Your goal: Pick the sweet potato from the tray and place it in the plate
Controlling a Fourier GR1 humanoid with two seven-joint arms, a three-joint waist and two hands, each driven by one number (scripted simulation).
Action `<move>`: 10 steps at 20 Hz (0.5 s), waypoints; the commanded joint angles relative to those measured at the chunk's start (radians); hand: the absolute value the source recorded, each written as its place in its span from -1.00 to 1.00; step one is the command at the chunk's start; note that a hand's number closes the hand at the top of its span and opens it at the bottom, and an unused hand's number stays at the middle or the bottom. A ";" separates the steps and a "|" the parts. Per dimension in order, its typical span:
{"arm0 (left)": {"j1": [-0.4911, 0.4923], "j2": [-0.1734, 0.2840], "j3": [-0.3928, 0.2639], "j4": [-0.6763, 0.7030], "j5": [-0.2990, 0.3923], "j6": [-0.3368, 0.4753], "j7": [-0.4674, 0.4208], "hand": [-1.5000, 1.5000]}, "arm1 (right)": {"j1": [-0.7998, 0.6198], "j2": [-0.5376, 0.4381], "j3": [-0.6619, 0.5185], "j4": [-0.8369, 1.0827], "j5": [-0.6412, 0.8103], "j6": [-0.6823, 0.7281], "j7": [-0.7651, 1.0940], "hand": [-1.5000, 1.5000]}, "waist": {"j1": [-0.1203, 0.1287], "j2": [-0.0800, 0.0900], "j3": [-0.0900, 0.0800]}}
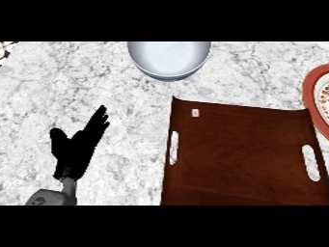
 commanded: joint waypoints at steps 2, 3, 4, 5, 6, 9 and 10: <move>0.024 -0.007 -0.005 0.016 -0.011 0.023 0.024 0.00 | 0.038 0.011 -0.096 0.032 0.171 -0.172 0.272 1.00 | -0.025 -0.005 -0.002; 0.026 0.002 0.011 0.021 0.005 0.011 0.025 0.00 | 0.058 0.001 -0.127 0.037 0.185 -0.190 0.272 1.00 | -0.034 -0.003 -0.001; 0.022 0.014 0.018 0.032 0.001 0.013 0.039 0.00 | 0.047 0.017 -0.147 0.012 0.221 -0.188 0.272 1.00 | -0.041 -0.009 -0.003; 0.035 0.009 0.022 0.015 0.010 0.009 0.022 0.00 | 0.056 0.013 -0.175 0.020 0.233 -0.207 0.272 1.00 | -0.040 -0.014 -0.002; 0.051 -0.020 -0.003 0.039 -0.014 0.030 0.001 0.00 | 0.065 0.043 -0.182 0.006 0.253 -0.240 0.272 1.00 | -0.049 -0.016 -0.003; 0.039 0.002 0.020 0.035 0.001 0.017 0.016 0.00 | 0.109 0.065 -0.255 0.020 0.290 -0.307 0.268 1.00 | -0.061 -0.017 -0.002; 0.049 0.010 0.027 0.046 0.001 0.013 0.009 0.00 | 0.112 0.069 -0.277 0.020 0.306 -0.316 0.268 1.00 | -0.060 -0.017 -0.002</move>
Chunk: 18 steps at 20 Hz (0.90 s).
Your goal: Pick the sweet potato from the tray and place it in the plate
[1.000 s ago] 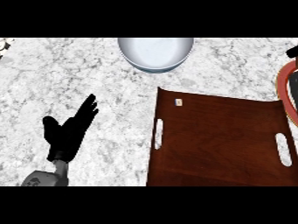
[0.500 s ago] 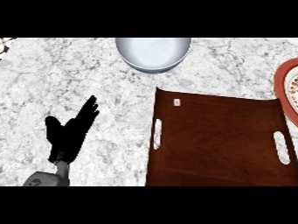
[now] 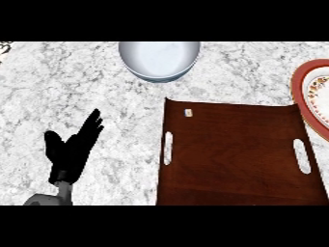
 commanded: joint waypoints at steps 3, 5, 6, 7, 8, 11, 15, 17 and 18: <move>0.022 -0.028 -0.009 0.046 -0.016 0.025 -0.007 0.00 | 0.033 0.039 -0.118 0.017 0.091 -0.214 0.246 1.00 | -0.026 -0.006 -0.005; 0.017 -0.024 -0.007 0.030 -0.008 0.024 0.021 0.00 | 0.066 0.067 -0.159 0.016 0.100 -0.265 0.238 1.00 | -0.034 -0.010 -0.005; 0.026 -0.007 0.007 0.034 0.000 0.013 0.024 0.00 | 0.057 0.065 -0.185 0.011 0.086 -0.283 0.225 1.00 | -0.032 -0.011 -0.005; -0.004 -0.012 0.003 0.031 -0.008 0.021 0.039 0.00 | 0.064 0.072 -0.202 0.025 0.097 -0.309 0.219 1.00 | -0.035 -0.009 -0.004; 0.034 -0.018 -0.004 0.031 -0.019 0.027 0.009 0.00 | 0.079 0.045 -0.231 0.045 0.076 -0.339 0.178 1.00 | -0.038 -0.013 -0.005; 0.041 -0.021 0.000 0.028 0.001 0.016 0.022 0.00 | 0.071 0.118 -0.368 0.073 -0.030 -0.286 0.189 1.00 | -0.041 -0.011 -0.002; 0.016 0.008 0.027 0.013 0.007 0.011 0.055 0.00 | 0.014 0.041 -0.457 0.254 -0.209 -0.271 0.030 -1.00 | -0.044 -0.018 -0.004; 0.033 -0.028 -0.001 0.064 -0.004 0.000 -0.006 0.00 | 0.021 0.026 -0.476 0.330 -0.281 -0.365 -0.041 -1.00 | -0.047 -0.015 -0.004; 0.013 -0.020 0.014 0.060 -0.006 0.011 0.015 0.00 | 0.028 0.028 -0.475 0.363 -0.307 -0.433 -0.075 -1.00 | -0.047 -0.016 -0.004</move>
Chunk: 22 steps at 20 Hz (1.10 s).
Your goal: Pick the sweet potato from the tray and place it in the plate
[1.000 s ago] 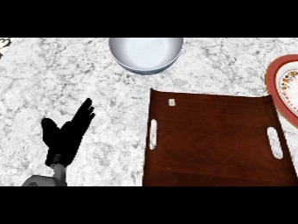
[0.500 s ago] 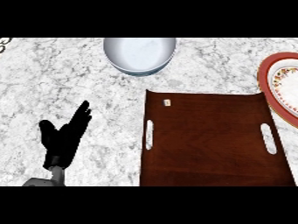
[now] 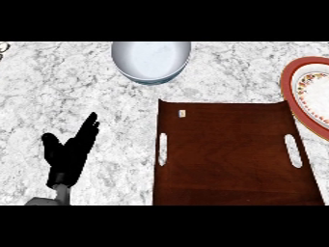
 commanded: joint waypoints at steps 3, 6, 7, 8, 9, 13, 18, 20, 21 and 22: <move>0.021 -0.015 -0.001 0.052 -0.004 -0.005 -0.023 0.00 | -0.004 -0.062 -0.039 0.173 -0.221 -0.292 -0.135 -1.00 | 0.001 0.007 -0.003; 0.021 -0.022 -0.014 0.023 -0.006 0.000 0.004 0.00 | -0.009 -0.047 -0.009 0.159 -0.264 -0.418 -0.212 -1.00 | 0.000 0.001 -0.004; 0.016 0.005 0.018 0.049 0.009 -0.021 -0.006 0.00 | -0.027 -0.028 0.001 0.136 -0.251 -0.455 -0.204 -1.00 | 0.000 0.001 -0.006; -0.018 -0.018 0.015 0.074 0.001 -0.005 -0.010 0.00 | -0.036 -0.042 0.001 0.124 -0.252 -0.495 -0.212 -1.00 | -0.003 0.007 -0.005; -0.012 0.011 0.032 0.034 0.019 -0.018 0.030 0.00 | -0.006 -0.009 0.002 0.110 -0.265 -0.552 -0.221 -1.00 | -0.006 -0.001 -0.006; 0.024 0.015 0.037 0.073 0.017 -0.039 -0.018 0.00 | 0.008 -0.019 0.022 0.104 -0.377 -0.618 -0.265 -1.00 | -0.020 -0.006 -0.008; 0.022 -0.019 0.013 0.043 -0.026 0.014 0.005 0.00 | 0.047 0.106 0.162 -0.005 -0.530 -0.650 -0.293 -1.00 | -0.035 -0.016 -0.009; 0.052 -0.017 0.021 0.063 -0.022 -0.001 -0.033 0.00 | 0.093 0.166 0.253 -0.085 -0.595 -0.651 -0.307 -1.00 | -0.040 -0.018 -0.009; 0.040 -0.023 0.034 0.091 -0.007 -0.006 -0.039 0.00 | 0.107 0.264 0.264 -0.165 -0.561 -0.655 -0.309 -1.00 | -0.054 -0.023 -0.011; 0.061 -0.026 0.012 0.032 -0.022 0.008 -0.005 0.00 | 0.127 0.245 0.305 -0.181 -0.588 -0.627 -0.314 -1.00 | -0.041 -0.020 -0.010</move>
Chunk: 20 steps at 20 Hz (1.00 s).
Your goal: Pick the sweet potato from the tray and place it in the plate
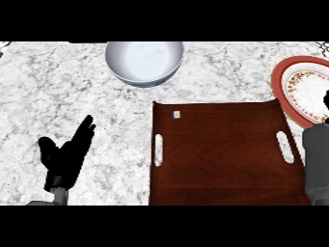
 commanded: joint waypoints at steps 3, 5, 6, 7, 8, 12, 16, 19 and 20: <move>0.021 -0.023 0.005 0.109 -0.004 -0.021 -0.052 0.00 | 0.151 0.140 0.235 -0.207 -0.120 -0.050 0.023 -1.00 | -0.011 0.004 -0.008; 0.049 0.000 0.004 0.058 -0.004 -0.031 -0.025 0.00 | 0.196 0.141 0.306 -0.240 -0.117 -0.040 0.057 -1.00 | -0.004 0.002 -0.008; -0.022 0.014 0.022 0.017 0.011 -0.021 0.075 0.00 | 0.184 0.142 0.294 -0.228 -0.089 -0.031 0.073 -1.00 | -0.001 0.005 -0.008; 0.009 -0.031 -0.009 0.089 -0.008 -0.034 -0.024 0.00 | 0.184 0.143 0.297 -0.232 -0.084 -0.010 0.104 -1.00 | -0.002 0.006 -0.008; 0.025 -0.023 0.002 0.051 -0.017 0.000 0.005 0.00 | 0.208 0.143 0.323 -0.232 -0.055 0.005 0.127 -1.00 | 0.001 0.004 -0.009; 0.005 0.001 0.016 0.054 -0.004 -0.046 0.011 0.00 | 0.275 0.144 0.415 -0.216 -0.007 -0.019 0.249 -1.00 | 0.003 0.006 -0.009; 0.059 -0.001 0.017 0.032 -0.010 -0.040 -0.005 0.00 | 0.202 0.144 0.376 -0.205 0.112 0.045 0.342 -1.00 | 0.010 0.006 -0.010; -0.004 -0.004 0.035 0.030 0.014 -0.051 0.040 0.00 | 0.297 0.144 0.470 -0.255 0.161 0.004 0.455 -1.00 | 0.005 0.006 -0.009; -0.006 -0.039 -0.007 0.017 -0.040 0.012 0.061 0.00 | 0.279 0.144 0.474 -0.199 0.187 -0.036 0.478 -1.00 | 0.011 0.007 -0.009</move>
